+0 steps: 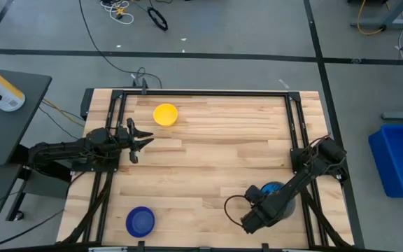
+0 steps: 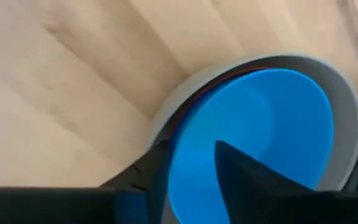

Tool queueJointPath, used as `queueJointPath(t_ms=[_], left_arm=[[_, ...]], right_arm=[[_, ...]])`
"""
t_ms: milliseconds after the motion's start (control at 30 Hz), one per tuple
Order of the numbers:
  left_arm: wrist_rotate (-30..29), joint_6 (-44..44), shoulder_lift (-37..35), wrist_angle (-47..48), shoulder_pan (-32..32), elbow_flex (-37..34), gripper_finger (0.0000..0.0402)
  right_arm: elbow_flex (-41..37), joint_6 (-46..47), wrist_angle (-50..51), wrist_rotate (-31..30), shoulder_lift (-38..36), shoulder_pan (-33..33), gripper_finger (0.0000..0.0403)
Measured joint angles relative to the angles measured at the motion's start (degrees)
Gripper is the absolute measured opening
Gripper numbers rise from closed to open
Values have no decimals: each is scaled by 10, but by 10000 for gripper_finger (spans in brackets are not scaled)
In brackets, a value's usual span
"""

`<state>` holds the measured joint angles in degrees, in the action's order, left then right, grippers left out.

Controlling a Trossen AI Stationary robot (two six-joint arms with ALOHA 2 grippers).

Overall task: Nest bowls inside each other
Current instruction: Stack the blue bowl on top of the red bowl, then stack the yellow bowl on top of the blue bowl

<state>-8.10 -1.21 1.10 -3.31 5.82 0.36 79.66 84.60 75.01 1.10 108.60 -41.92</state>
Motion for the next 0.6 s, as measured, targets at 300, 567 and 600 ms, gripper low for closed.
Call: queueJointPath(t_ms=[300, 567, 600], left_arm=[[0, 1, 0, 0, 0, 0, 105], [0, 1, 0, 0, 0, 0, 105], [0, 1, 0, 0, 0, 0, 105]], right_arm=[[19, -18, 13, -92, -30, 11, 162], [43, -207, -84, -240, -40, 89, 160], [43, -252, -120, -249, -40, 109, 159]])
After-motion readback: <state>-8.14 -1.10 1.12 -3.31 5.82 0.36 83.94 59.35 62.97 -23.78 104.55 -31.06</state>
